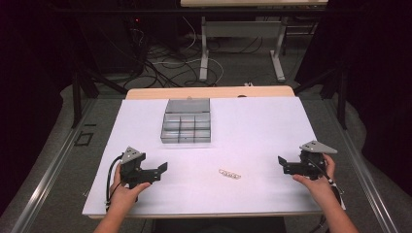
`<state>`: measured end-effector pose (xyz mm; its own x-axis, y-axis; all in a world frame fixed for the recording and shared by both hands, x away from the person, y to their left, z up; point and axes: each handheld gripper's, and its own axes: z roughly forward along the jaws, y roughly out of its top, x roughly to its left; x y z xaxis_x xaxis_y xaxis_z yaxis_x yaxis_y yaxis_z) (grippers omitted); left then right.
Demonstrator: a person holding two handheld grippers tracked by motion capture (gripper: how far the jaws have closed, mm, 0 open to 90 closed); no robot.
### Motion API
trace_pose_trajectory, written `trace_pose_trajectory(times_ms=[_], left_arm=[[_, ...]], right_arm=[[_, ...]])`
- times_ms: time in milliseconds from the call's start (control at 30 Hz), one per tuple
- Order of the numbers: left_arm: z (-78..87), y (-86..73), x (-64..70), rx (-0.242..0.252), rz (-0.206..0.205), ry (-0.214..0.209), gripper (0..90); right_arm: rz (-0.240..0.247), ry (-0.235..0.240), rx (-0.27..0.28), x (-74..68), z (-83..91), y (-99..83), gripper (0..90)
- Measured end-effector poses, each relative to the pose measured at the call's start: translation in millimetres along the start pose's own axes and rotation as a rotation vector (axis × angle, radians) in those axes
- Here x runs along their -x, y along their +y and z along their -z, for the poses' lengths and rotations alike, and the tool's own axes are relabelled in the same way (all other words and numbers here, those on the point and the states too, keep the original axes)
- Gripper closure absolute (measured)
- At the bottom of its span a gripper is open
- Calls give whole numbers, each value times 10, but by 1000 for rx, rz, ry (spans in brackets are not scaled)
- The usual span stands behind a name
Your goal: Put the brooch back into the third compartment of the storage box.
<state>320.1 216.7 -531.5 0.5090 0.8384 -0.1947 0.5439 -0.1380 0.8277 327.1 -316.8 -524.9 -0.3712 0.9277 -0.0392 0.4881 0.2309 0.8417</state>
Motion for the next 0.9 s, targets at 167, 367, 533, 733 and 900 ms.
trace_pose_trajectory(times_ms=[167, 367, 533, 733, 900], left_arm=[[-12, -6, 2, -1, 0, -3, 7], [-30, -10, 18, 0, -4, -6, 7], [-27, -9, 27, 1, -6, -7, 7], [-31, -6, 36, 1, -12, -5, 7], [-39, -6, 43, 1, -17, -6, 8]], right_arm=[[27, 66, 2, -116, -6, 52, 0], [116, 100, 5, -244, 1, 71, 22], [158, 110, 8, -317, 35, 109, 56], [205, 129, 3, -374, 43, 194, 100], [231, 155, -19, -444, 18, 273, 154]])
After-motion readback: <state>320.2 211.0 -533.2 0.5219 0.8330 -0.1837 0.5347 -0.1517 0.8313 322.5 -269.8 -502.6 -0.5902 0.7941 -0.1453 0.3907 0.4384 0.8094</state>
